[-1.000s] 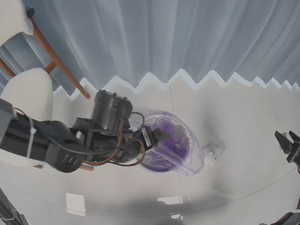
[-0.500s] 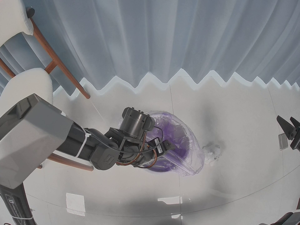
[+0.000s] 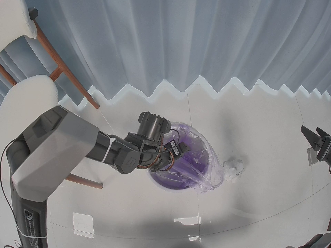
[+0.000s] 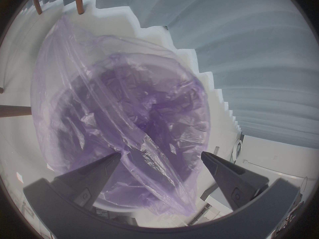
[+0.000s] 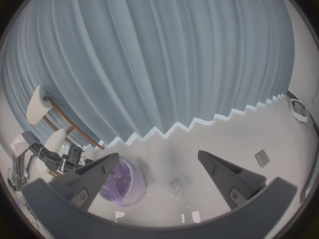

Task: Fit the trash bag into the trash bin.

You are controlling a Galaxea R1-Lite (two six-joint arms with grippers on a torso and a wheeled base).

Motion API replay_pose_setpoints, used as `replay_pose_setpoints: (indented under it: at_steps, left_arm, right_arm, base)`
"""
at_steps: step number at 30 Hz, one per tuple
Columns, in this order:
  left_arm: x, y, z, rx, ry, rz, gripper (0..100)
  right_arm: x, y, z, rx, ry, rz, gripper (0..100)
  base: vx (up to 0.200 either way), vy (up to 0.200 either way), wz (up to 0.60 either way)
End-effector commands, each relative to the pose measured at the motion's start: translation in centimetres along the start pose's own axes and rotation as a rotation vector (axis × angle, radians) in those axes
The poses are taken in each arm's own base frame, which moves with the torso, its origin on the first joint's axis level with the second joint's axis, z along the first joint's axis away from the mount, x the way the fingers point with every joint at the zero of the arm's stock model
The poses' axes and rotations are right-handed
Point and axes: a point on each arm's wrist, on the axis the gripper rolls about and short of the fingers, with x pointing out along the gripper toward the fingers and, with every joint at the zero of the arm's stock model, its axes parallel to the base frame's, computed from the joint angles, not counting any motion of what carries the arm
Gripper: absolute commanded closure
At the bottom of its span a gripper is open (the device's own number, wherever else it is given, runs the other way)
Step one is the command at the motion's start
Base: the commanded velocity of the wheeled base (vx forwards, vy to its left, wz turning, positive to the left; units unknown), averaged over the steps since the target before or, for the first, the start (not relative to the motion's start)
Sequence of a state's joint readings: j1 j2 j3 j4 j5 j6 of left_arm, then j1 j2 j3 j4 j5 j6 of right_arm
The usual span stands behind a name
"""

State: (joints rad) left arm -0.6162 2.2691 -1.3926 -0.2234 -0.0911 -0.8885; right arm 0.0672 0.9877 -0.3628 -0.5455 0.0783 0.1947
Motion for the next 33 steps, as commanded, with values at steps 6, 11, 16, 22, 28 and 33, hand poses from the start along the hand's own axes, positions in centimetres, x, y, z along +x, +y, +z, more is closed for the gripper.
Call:
replay_pose_setpoints:
  at_steps: [6,11,16,22,28,33]
  left_arm:
    - [2.0,1.4,-0.4,-0.009,0.002,0.046,100]
    - [1.8,1.0,-0.1,-0.011,-0.010,0.037,100]
    - [0.4,0.4,0.7,-0.013,-0.032,0.021,100]
    - [-3.2,-0.6,0.9,-0.008,-0.049,0.014,100]
    - [-7.7,-0.3,-1.8,0.009,0.035,0.092,100]
    - [-9.1,1.5,-3.9,0.025,0.089,0.163,100]
  right_arm:
    - [0.9,-0.1,0.0,0.004,0.024,-0.005,0]
    - [1.0,-0.1,-0.1,0.006,0.032,-0.005,0]
    - [1.1,-0.1,-0.3,0.005,0.044,-0.001,0]
    - [1.1,-0.1,-0.3,0.007,0.044,0.001,0]
    - [1.1,-0.2,-0.4,0.007,0.045,-0.001,0]
    - [1.1,-0.1,-0.4,0.007,0.047,0.000,0]
  base:
    - [0.000,0.000,0.00]
    - [0.000,0.000,0.00]
    - [0.000,0.000,0.00]
    - [0.000,0.000,0.00]
    - [0.000,0.000,0.00]
    - [0.000,0.000,0.00]
